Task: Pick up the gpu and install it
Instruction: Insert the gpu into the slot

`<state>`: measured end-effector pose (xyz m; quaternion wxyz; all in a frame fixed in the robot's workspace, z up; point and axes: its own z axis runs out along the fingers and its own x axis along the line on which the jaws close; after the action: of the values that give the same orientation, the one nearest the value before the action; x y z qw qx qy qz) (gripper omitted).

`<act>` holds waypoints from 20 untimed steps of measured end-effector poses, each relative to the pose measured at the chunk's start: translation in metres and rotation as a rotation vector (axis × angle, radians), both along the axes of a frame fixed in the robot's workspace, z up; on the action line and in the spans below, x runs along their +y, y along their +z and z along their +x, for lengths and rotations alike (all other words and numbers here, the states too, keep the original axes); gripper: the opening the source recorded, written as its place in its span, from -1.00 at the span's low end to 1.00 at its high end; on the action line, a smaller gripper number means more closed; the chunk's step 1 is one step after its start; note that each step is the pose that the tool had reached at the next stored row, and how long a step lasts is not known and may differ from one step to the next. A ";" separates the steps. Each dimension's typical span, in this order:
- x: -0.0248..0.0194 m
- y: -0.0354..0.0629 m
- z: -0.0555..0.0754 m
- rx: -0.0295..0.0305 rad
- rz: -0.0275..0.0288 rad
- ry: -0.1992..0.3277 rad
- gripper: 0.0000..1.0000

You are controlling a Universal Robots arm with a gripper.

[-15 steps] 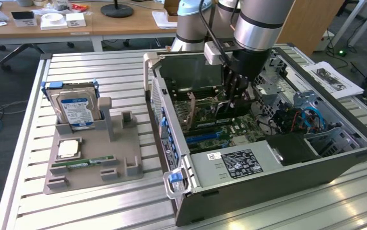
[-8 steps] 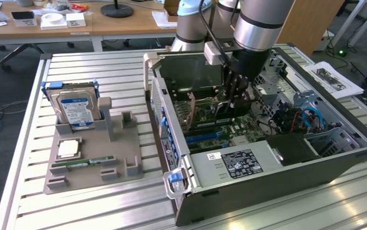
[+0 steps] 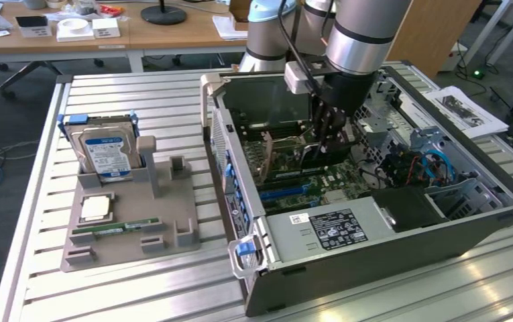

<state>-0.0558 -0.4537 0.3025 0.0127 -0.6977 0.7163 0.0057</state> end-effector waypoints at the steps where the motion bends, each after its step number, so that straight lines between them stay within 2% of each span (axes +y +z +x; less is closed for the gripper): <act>1: 0.0000 -0.0001 0.000 -0.0001 0.0001 0.000 -0.47; 20: 0.0000 -0.0051 0.000 -0.0003 0.0004 0.000 -0.47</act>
<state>-0.0558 -0.4537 0.2974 0.0129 -0.6977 0.7163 0.0058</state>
